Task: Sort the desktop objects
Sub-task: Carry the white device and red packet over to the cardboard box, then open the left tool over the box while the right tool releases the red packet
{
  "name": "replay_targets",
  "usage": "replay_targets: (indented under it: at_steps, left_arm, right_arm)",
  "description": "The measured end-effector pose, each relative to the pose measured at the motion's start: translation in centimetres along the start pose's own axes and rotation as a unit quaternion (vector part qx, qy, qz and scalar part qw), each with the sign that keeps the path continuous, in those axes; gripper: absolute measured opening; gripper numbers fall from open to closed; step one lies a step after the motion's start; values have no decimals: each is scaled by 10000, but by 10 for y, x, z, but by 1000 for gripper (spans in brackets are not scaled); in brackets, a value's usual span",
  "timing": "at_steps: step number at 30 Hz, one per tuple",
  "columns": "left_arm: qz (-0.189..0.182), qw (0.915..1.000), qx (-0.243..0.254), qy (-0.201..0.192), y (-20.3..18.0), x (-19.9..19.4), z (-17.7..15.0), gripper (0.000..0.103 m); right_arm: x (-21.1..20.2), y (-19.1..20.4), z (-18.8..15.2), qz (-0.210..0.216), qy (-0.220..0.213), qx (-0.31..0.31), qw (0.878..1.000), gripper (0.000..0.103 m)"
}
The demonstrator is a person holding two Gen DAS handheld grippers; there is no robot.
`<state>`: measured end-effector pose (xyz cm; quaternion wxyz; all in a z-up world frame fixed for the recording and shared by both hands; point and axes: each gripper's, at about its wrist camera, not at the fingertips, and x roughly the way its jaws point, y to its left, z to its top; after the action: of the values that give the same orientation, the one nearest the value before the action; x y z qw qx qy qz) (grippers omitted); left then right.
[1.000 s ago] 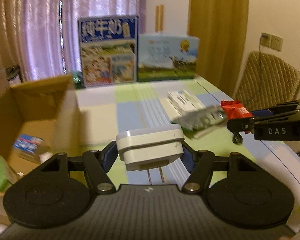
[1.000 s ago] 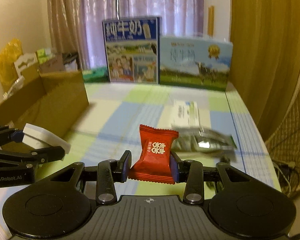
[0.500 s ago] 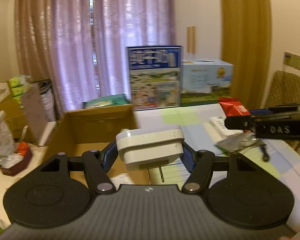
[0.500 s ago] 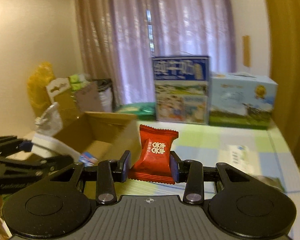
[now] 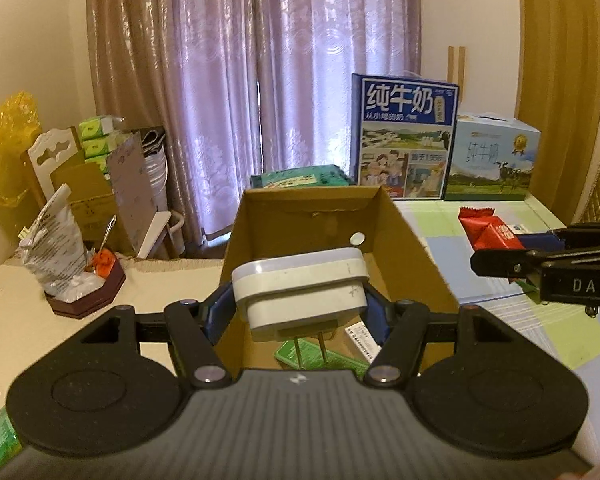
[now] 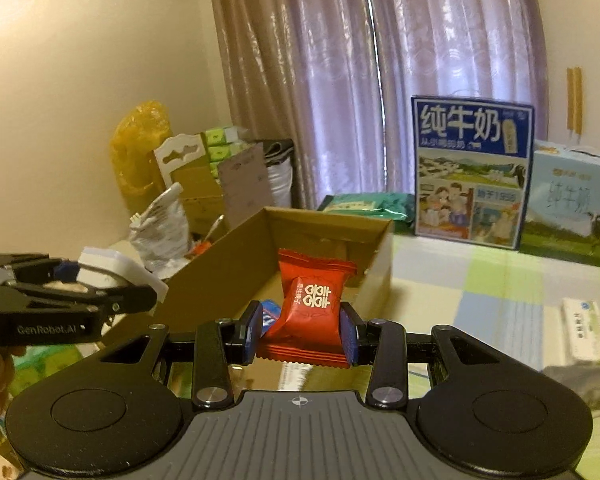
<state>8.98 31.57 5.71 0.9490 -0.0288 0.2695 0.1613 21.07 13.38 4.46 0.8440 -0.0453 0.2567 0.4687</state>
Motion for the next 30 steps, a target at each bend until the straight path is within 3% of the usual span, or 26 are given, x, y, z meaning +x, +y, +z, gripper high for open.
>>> replay_targets:
  at_steps: [13,30]
  left_arm:
    - [-30,9995,-131,277,16,19,-16,62]
    - [-152,9985,-288,430,20,31,-17,62]
  right_arm:
    - [29,18,-3,228,173,-138,9995,37]
    - [35,23,-3,239,237,-178,9993,37]
